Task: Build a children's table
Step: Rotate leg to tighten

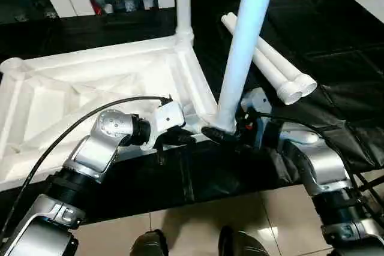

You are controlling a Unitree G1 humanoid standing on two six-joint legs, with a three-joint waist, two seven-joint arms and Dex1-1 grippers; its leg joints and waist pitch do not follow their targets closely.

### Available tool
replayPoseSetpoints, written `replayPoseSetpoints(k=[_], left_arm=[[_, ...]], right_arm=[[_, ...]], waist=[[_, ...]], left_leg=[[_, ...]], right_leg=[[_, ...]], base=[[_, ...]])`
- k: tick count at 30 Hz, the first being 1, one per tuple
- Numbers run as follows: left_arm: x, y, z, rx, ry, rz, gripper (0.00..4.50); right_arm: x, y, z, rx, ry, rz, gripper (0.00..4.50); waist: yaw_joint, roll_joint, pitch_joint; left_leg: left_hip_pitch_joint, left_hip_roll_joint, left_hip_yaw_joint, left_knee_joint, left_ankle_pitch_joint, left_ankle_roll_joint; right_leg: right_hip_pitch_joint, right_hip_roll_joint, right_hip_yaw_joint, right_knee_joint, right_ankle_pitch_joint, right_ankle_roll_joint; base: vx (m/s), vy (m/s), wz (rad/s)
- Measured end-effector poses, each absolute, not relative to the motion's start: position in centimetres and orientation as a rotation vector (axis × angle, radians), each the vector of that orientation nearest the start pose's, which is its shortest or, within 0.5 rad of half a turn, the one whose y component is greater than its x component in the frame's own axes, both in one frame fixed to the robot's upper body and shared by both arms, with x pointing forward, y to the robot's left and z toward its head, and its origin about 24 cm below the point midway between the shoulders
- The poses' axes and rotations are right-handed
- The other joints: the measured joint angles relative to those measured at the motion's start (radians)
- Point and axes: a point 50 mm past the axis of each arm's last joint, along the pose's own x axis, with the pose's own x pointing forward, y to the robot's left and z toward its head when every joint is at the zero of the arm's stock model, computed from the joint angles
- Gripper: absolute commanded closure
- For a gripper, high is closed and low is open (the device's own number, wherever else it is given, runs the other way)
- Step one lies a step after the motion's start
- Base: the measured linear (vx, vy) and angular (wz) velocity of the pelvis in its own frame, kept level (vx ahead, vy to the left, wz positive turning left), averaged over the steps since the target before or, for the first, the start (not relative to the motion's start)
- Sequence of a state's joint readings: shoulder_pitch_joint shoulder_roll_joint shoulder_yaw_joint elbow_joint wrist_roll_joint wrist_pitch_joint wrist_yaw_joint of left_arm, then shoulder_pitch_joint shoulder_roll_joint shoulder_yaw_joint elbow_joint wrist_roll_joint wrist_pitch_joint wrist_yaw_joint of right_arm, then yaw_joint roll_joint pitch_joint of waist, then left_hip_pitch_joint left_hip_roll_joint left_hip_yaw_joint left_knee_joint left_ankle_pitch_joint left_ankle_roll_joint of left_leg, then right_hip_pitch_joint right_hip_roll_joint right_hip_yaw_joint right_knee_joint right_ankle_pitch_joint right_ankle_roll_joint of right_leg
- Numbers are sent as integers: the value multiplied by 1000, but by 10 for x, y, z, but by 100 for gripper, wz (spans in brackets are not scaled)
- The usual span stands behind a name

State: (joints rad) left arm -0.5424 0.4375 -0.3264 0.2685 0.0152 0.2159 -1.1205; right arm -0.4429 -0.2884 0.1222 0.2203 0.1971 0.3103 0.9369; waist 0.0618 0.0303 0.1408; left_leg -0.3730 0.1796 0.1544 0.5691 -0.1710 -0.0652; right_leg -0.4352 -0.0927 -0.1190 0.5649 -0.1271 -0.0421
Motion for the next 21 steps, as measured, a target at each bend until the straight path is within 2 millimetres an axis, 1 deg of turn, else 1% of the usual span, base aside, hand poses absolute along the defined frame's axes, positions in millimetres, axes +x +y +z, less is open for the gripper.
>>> replayPoseSetpoints(k=[2, 3, 4, 6, 9, 13, 14, 16, 19, 21], left_arm=[[308, 124, 84, 541, 334, -1299, 450], [308, 124, 84, 541, 335, -1301, 450], [308, 125, 84, 542, 336, -1305, 450], [308, 125, 84, 545, 334, -1311, 450], [307, 125, 84, 547, 333, -1325, 450], [307, 127, 84, 548, 333, -1341, 450], [306, 128, 84, 550, 335, -1349, 450], [306, 129, 84, 550, 338, -1357, 450], [305, 130, 84, 552, 343, -1376, 450], [304, 131, 84, 558, 345, -1388, 450]], right_arm=[[307, -121, 85, -84, 179, 1086, 4], [307, -121, 85, -82, 179, 1089, 19], [308, -121, 85, -79, 182, 1091, 19], [308, -122, 85, -80, 186, 1102, 47], [307, -124, 85, -87, 191, 1113, 66], [306, -127, 86, -88, 196, 1132, 105], [306, -128, 86, -88, 198, 1142, 105], [305, -129, 86, -89, 202, 1157, 130], [304, -131, 86, -97, 210, 1174, 151], [303, -131, 86, -95, 215, 1193, 174]], waist=[[0, -1, -1], [-1, -2, -1], [-1, -3, -2], [0, -4, -2], [2, -4, -2], [4, -4, -2], [4, -4, -2], [4, -4, -2], [6, -4, -2], [7, -4, -2]], left_leg=[[0, 0, 0, 1, 0, 0], [0, 0, 0, 1, 0, 0], [0, 0, 0, 1, 0, 0], [0, 0, 0, 1, 0, 0], [0, 0, 0, 0, 1, 2], [0, 0, 0, 0, 2, 3], [0, 1, 0, 1, 2, 3], [0, 1, 0, 1, 2, 3], [0, 1, 0, 1, 1, 2], [0, 1, 0, 1, 1, 2]], right_leg=[[0, 0, 0, 0, 0, 0], [0, 0, 0, 0, 0, 0], [0, 0, 0, 0, 0, 0], [0, 0, 0, 0, 0, 0], [0, 0, 0, 1, 0, 0], [0, 0, 0, 1, 0, 0], [0, 0, 0, 1, 0, 0], [0, 0, 0, 1, 0, 0], [0, 0, 0, 2, 0, 0], [0, 0, 0, 2, 0, 0]], base=[[0, 0, 0], [0, 0, 0], [0, 0, 0], [0, 0, 0], [0, 0, 0], [0, 0, 0], [0, 0, 0], [0, 0, 0], [0, 0, 0], [0, 0, 0]])
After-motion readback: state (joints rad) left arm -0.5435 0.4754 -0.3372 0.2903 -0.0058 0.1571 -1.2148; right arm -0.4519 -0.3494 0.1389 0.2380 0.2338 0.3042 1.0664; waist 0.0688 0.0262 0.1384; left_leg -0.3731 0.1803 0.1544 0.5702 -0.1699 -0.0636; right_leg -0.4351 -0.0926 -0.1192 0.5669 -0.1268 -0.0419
